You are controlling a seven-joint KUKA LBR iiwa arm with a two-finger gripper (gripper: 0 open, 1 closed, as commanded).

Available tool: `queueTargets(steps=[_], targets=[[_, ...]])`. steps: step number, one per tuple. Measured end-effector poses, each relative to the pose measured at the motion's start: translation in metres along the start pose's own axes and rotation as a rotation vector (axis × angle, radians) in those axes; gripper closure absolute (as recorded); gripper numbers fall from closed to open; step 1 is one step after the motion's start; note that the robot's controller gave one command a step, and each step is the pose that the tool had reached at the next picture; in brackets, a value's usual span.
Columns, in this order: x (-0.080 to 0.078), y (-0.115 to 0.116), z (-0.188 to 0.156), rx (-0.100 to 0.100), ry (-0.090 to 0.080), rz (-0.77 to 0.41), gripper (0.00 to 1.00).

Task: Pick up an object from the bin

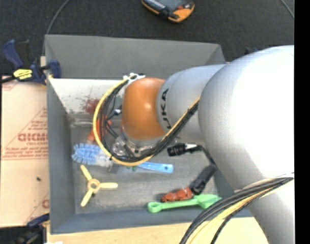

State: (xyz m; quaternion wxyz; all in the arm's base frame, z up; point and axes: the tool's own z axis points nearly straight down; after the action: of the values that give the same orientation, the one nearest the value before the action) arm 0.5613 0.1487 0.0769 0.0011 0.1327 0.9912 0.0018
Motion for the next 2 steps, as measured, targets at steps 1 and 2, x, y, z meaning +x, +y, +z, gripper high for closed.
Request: queueTargets(steps=[1,2], targets=[[0.0000,0.0000,0.0000,0.000,0.000,0.001,1.00],[-0.0001,-0.0002,-0.0002,0.000,0.000,0.001,1.00]])
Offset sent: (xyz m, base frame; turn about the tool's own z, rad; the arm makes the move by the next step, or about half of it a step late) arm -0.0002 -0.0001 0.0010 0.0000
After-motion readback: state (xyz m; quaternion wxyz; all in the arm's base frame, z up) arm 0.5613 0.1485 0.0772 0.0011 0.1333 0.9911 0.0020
